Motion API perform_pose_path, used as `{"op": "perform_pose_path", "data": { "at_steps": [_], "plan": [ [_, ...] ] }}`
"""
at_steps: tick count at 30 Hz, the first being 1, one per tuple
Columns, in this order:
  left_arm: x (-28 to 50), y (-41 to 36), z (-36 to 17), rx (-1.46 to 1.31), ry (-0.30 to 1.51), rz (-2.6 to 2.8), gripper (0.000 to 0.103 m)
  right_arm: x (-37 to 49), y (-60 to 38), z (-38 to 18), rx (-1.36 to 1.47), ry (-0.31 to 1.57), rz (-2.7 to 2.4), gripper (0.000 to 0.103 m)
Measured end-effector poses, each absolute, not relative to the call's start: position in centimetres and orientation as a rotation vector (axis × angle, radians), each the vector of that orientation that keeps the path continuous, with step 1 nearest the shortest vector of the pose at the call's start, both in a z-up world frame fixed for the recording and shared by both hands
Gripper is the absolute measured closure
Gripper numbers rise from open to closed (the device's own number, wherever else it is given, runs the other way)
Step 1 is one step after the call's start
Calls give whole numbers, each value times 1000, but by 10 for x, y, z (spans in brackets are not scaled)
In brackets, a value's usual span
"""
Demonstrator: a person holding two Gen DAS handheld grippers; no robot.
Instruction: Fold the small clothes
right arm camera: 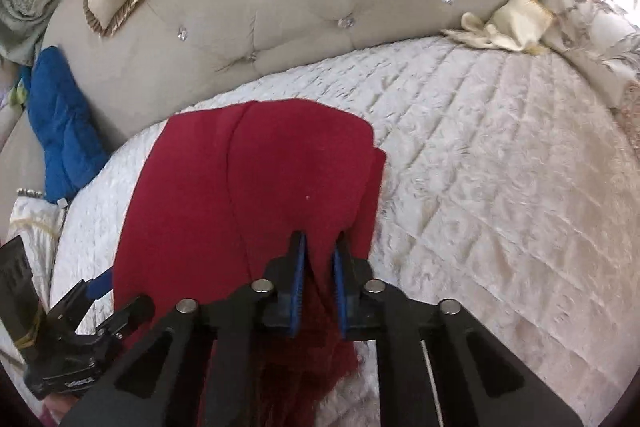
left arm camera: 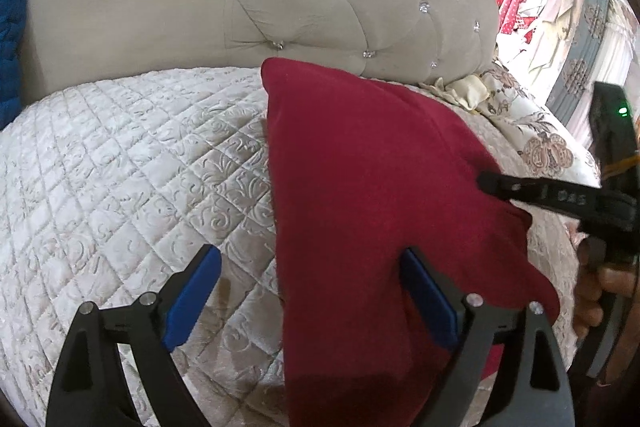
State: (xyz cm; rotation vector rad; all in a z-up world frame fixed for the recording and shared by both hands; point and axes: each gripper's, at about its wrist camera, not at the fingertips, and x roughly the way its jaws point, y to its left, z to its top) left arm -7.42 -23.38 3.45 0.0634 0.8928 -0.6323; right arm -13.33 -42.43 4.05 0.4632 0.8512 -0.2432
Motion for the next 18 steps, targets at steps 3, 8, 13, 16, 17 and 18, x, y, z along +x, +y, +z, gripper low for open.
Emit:
{"op": "perform_pose_path", "data": {
  "at_steps": [3, 8, 13, 16, 17, 18],
  "plan": [
    [-74, -233, 35, 56, 893, -631, 9, -144, -424, 51, 452, 829, -251, 103],
    [-74, -231, 36, 48, 890, -631, 9, -146, -423, 47, 442, 827, -228, 103],
    [-66, -225, 43, -53, 925, -695, 9, -164, -434, 53, 563, 731, -188, 66],
    [-54, -225, 44, -108, 968, -735, 8, -163, -440, 45, 634, 721, -139, 57],
    [-49, -226, 42, -122, 988, -738, 7, -161, -441, 41, 645, 727, -137, 56],
    [-46, -226, 41, -132, 1005, -742, 6, -157, -443, 35, 658, 741, -136, 56]
  ]
}}
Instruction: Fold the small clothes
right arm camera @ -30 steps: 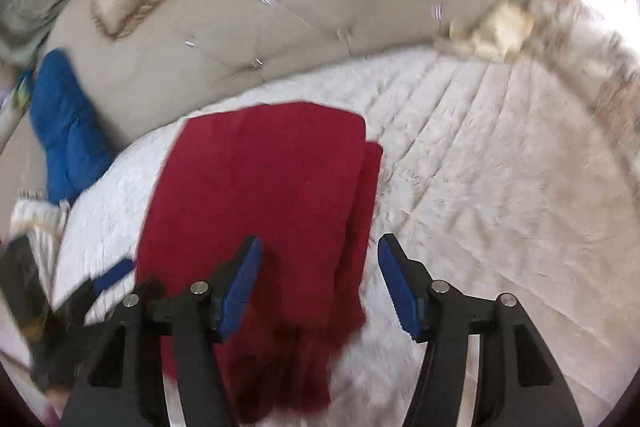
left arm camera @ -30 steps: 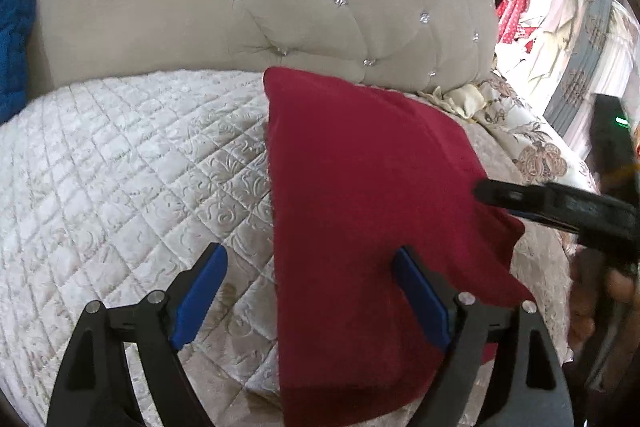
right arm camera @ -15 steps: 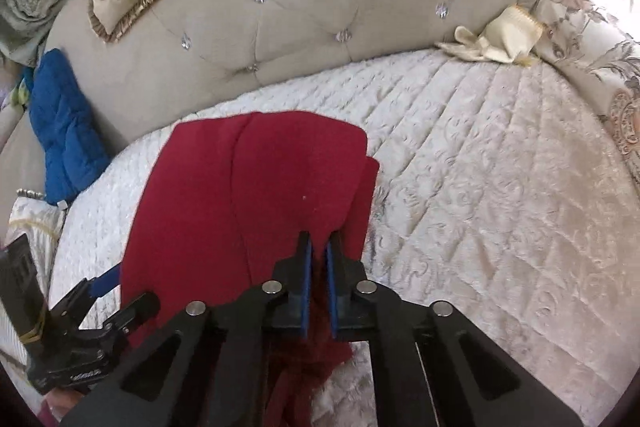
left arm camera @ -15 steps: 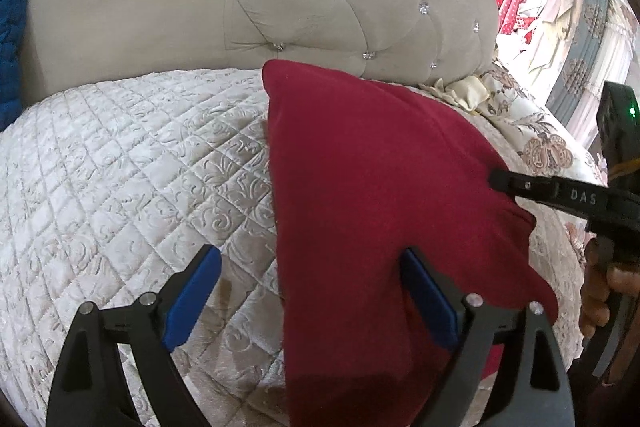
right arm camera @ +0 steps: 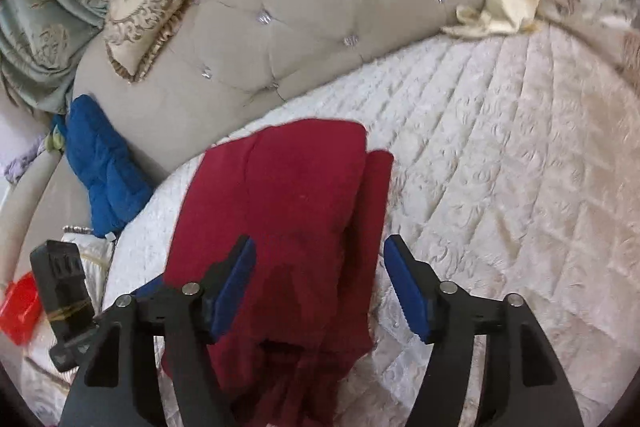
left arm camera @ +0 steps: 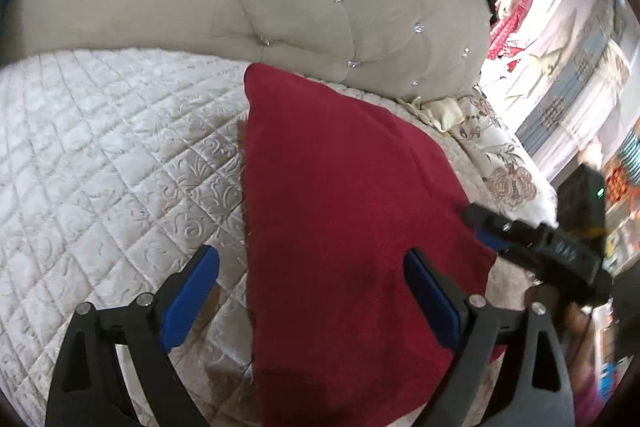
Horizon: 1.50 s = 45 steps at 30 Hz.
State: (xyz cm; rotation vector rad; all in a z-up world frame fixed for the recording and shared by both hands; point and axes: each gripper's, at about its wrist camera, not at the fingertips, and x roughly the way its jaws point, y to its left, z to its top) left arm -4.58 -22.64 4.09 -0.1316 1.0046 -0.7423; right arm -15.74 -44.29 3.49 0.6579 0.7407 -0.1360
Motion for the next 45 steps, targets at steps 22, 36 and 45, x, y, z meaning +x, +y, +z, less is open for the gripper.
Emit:
{"op": "perform_pose_path", "data": {
  "at_steps": [22, 36, 45],
  "plan": [
    [-26, -260, 25, -90, 1071, -825, 29, -123, -435, 13, 705, 715, -23, 85],
    [-62, -217, 76, -77, 1055, -802, 42, -147, -404, 48, 779, 733, 34, 88],
    [-119, -174, 89, -6, 1104, -714, 42, -175, -354, 59, 736, 824, 90, 88]
  ]
}}
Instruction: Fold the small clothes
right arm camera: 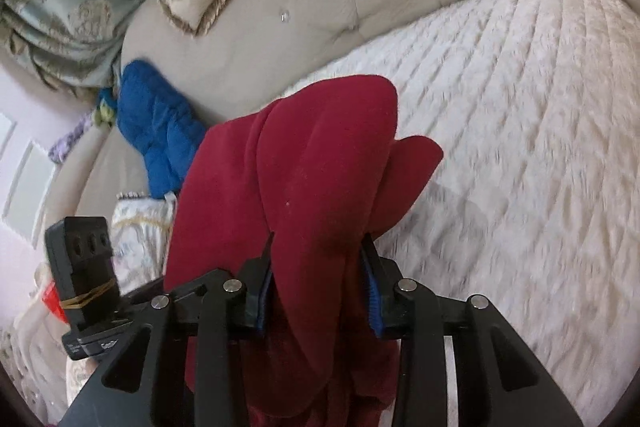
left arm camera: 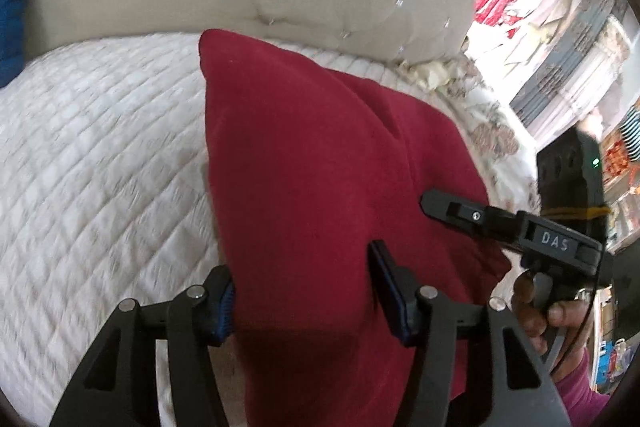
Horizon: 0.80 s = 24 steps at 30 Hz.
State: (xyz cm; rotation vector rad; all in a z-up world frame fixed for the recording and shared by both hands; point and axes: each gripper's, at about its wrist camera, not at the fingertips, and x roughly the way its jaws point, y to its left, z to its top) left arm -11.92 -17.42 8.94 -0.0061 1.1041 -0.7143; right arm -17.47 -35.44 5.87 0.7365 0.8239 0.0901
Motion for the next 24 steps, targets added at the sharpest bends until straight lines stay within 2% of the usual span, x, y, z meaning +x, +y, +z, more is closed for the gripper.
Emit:
{"op": "perform_pose_path", "data": {
  "at_steps": [5, 7, 10, 13, 15, 16, 20, 24],
  "plan": [
    [-140, -169, 56, -8, 1173, -647, 41, -190, -337, 32, 705, 894, 58, 85],
    [-141, -165, 48, -31, 1164, -628, 36, -188, -340, 16, 701, 947, 15, 76],
    [-140, -151, 53, -83, 1162, -609, 33, -197, -345, 27, 689, 932, -3, 75],
    [-139, -135, 72, -94, 1083, -550, 31, -215, -341, 59, 573, 880, -47, 75],
    [-140, -127, 86, -70, 1005, -487, 19, -226, -333, 79, 507, 842, -29, 75],
    [-142, -122, 93, -67, 970, -468, 17, -230, -325, 89, 470, 826, -2, 75],
    [-147, -118, 104, -14, 909, -414, 15, -231, -284, 98, 321, 809, 79, 75],
    [-162, -121, 102, 70, 861, -380, 15, -223, -255, 72, 190, 912, 58, 82]
  ]
}}
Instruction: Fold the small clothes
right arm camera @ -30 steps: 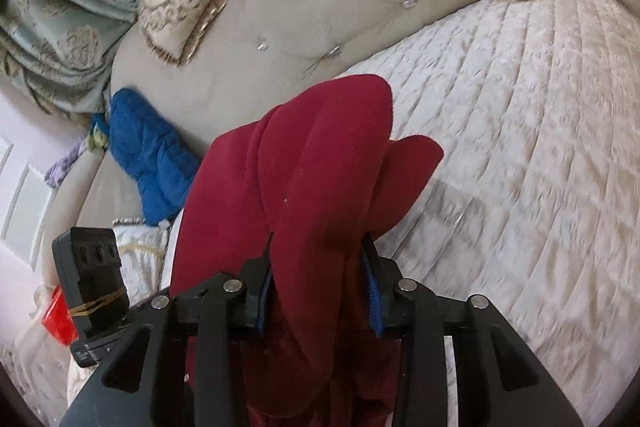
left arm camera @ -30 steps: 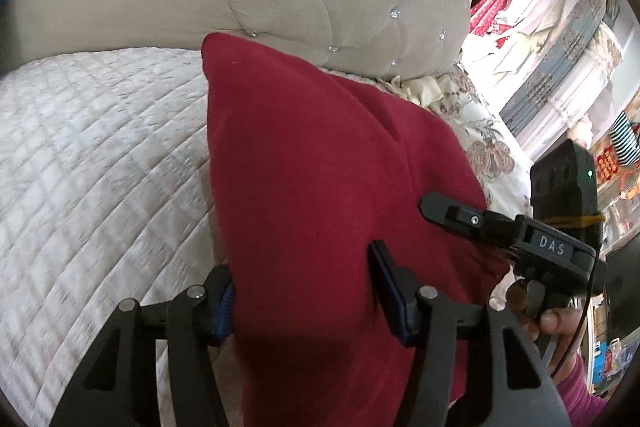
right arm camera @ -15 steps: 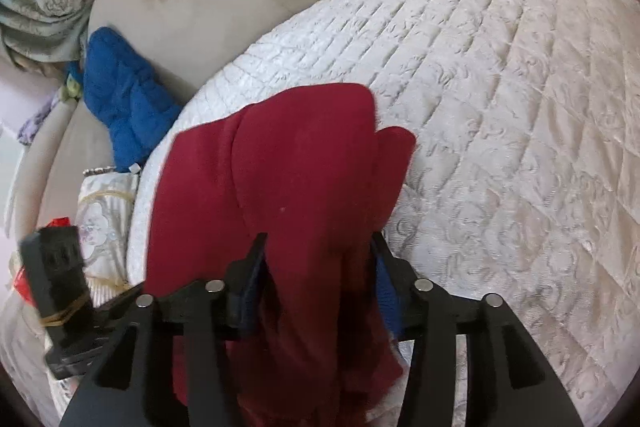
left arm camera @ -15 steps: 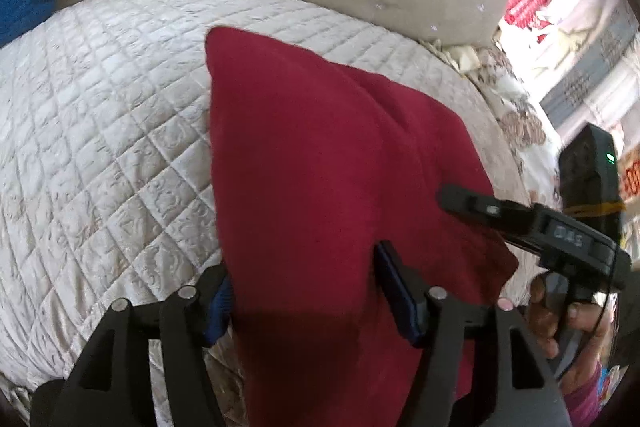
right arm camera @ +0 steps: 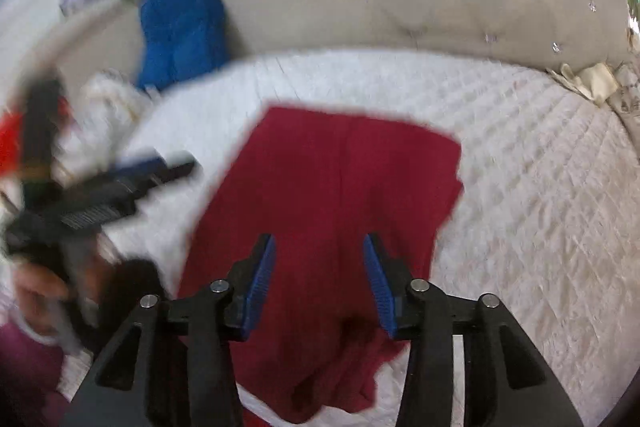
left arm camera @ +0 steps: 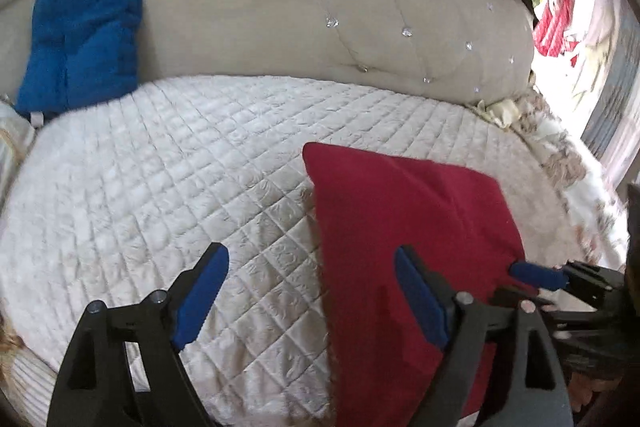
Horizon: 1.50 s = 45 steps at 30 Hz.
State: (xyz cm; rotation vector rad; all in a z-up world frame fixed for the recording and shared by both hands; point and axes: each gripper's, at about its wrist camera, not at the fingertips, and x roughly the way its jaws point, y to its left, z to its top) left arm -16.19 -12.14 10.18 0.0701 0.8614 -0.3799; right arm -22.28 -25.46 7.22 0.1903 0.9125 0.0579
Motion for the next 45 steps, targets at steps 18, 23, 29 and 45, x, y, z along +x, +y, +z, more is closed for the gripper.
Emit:
{"op": "perform_pose_path", "data": {
  "at_steps": [18, 23, 29, 45],
  "plan": [
    [-196, -126, 123, 89, 745, -323, 15, -253, -266, 84, 313, 807, -41, 79],
    [-204, -124, 134, 113, 696, -298, 15, -258, -261, 97, 289, 760, -69, 66],
    [-209, -124, 139, 120, 673, -302, 15, -262, -256, 109, 254, 720, -103, 55],
    [-208, -119, 133, 103, 673, -290, 15, -253, -252, 100, 260, 750, -94, 55]
  ]
}}
